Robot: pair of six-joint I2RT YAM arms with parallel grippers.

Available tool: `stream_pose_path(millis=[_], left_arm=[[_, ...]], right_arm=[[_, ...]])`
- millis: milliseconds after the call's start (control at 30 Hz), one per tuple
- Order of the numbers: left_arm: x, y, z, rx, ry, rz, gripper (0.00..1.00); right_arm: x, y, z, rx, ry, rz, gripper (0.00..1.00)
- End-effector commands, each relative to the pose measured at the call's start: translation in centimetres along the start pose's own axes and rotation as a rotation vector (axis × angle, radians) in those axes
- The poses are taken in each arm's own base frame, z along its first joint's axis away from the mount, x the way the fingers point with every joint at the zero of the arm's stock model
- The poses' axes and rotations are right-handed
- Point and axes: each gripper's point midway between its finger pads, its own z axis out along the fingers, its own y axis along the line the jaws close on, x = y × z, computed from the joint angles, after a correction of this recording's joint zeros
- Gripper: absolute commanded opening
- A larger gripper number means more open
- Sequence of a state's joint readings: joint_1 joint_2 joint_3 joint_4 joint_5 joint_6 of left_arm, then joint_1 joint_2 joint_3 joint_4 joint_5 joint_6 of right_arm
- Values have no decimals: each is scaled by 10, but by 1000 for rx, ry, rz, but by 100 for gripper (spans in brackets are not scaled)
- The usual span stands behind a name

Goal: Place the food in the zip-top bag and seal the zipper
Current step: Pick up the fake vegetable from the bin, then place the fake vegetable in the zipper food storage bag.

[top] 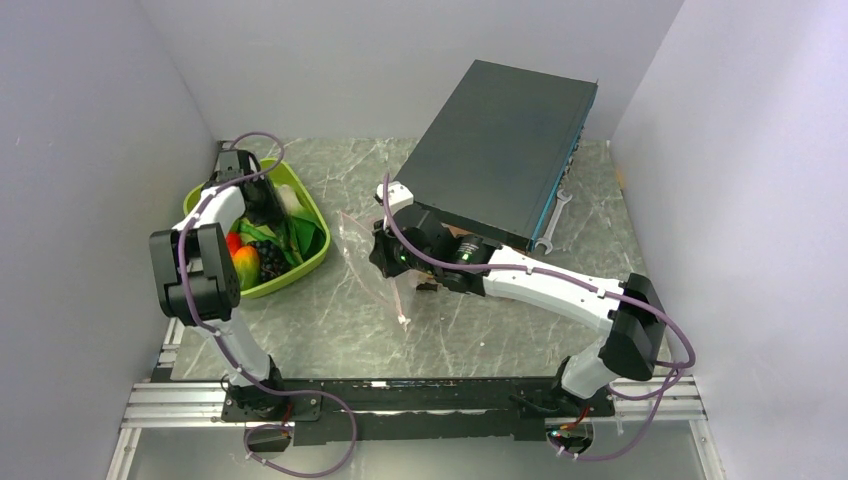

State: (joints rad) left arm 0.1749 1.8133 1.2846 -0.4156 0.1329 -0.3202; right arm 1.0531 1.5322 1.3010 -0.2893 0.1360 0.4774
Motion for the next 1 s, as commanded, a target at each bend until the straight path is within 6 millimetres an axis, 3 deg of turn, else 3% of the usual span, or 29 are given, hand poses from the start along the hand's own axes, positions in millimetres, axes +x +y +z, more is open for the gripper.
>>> stream_pose_path(millis=[0, 100, 167, 300, 400, 500, 667, 833, 967], left_arm=[[-28, 0, -49, -76, -54, 85, 10], [-23, -15, -96, -68, -32, 148, 6], [1, -34, -123, 26, 21, 163, 5], [91, -90, -175, 382, 118, 134, 0], [150, -115, -207, 552, 159, 112, 0], [182, -116, -240, 592, 147, 106, 0], [204, -93, -291, 551, 110, 106, 0], [231, -79, -317, 546, 172, 70, 0], [244, -74, -323, 562, 171, 45, 0]], right_arm=[[-21, 7, -10, -34, -70, -1, 0], [-20, 1, -7, -3, -65, -11, 0], [-19, -2, -4, 18, -66, -24, 0], [-24, -17, 3, 109, -84, -65, 0], [-32, -24, 9, 170, -104, -98, 0], [-36, -23, 19, 222, -104, -145, 0], [-42, -15, 34, 305, -120, -215, 0], [-49, -7, 53, 328, -140, -245, 0], [-50, -2, 67, 323, -162, -304, 0]])
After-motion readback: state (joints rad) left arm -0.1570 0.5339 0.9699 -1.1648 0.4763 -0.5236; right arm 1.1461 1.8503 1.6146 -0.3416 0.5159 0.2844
